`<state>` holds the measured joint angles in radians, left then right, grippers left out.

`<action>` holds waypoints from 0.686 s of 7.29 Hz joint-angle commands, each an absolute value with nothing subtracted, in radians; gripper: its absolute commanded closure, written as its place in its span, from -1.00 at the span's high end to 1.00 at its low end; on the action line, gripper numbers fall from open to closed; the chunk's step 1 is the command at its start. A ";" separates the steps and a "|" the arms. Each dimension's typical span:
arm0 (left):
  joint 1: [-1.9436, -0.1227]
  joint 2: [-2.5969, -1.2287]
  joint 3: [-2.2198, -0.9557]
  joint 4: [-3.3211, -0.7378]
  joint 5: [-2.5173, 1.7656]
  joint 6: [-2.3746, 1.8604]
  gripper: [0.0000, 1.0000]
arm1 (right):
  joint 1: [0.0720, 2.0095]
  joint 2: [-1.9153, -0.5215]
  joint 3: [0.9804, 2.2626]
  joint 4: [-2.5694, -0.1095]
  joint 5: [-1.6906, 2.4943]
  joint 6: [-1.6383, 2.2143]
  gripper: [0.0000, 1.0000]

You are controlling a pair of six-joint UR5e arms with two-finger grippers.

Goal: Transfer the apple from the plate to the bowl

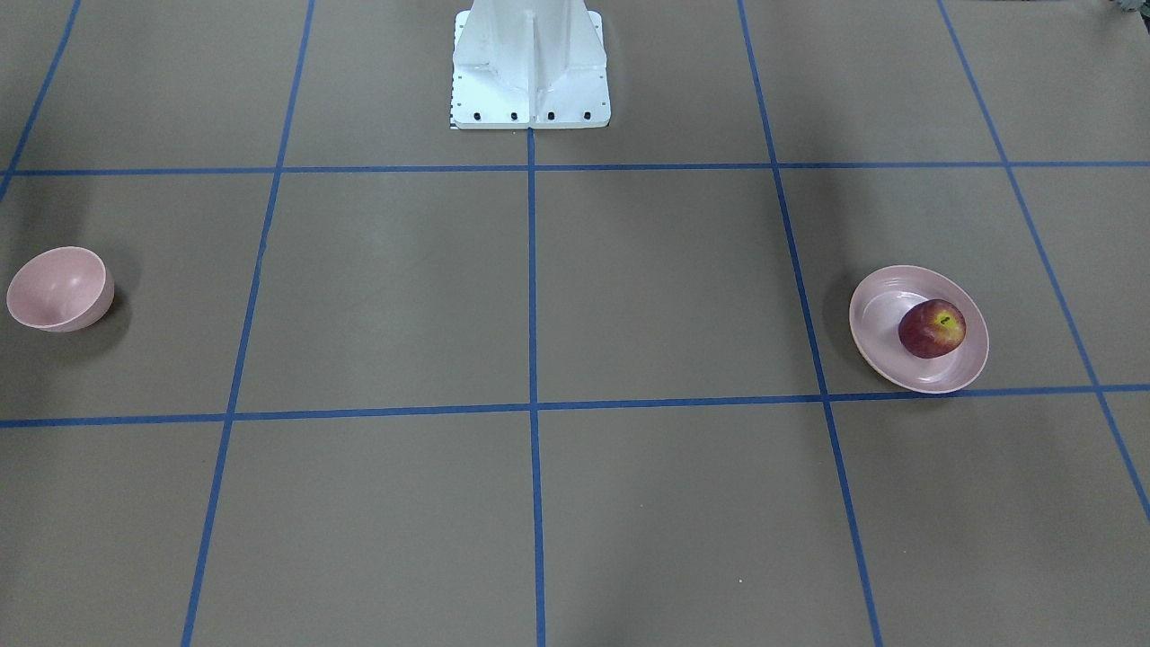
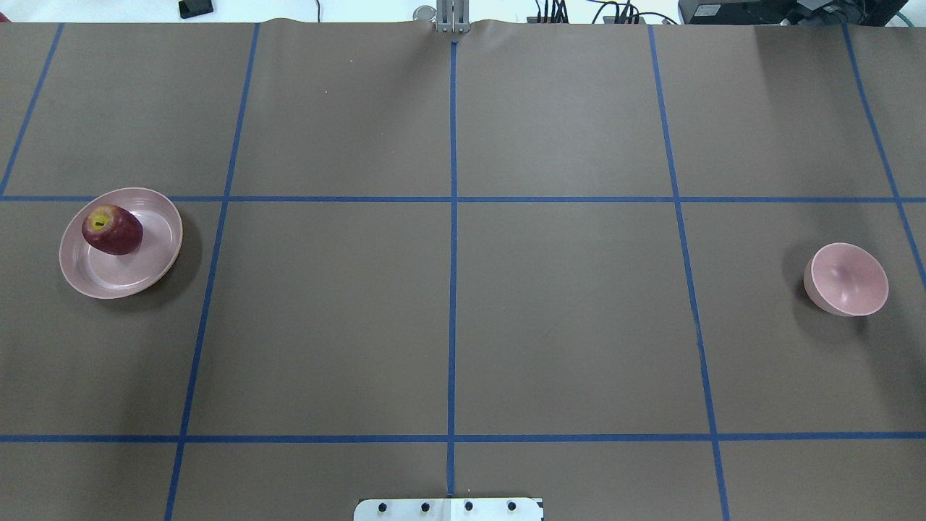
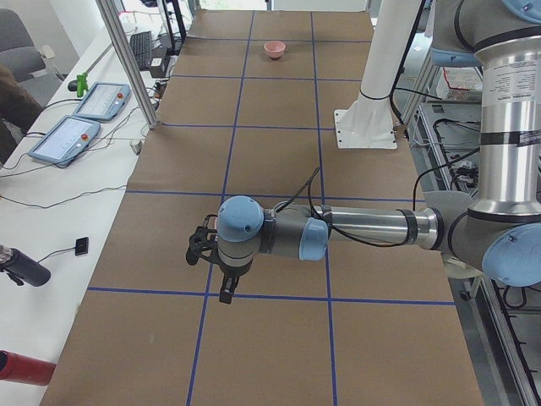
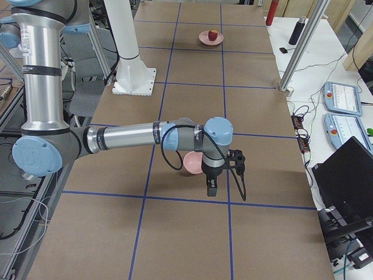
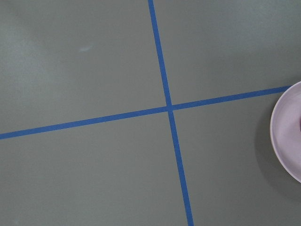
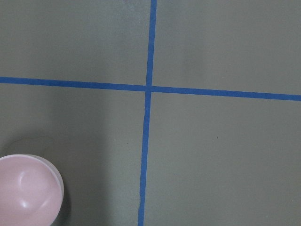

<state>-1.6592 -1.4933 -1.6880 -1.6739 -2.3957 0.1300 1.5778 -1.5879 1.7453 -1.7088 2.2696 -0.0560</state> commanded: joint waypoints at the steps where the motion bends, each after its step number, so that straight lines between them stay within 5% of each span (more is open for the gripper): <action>1: -1.658 -1.489 -1.677 -1.680 -2.396 0.132 1.00 | 1.578 -1.586 1.744 -1.672 2.269 -0.052 1.00; 5: -1.660 -1.502 -1.672 -1.689 -2.401 0.110 1.00 | 1.572 -1.601 1.746 -1.559 2.272 -0.054 1.00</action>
<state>-1.6595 -1.4955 -1.6693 -1.6838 -2.4030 0.1144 1.5770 -1.5884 1.7487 -1.6213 2.2655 -0.0623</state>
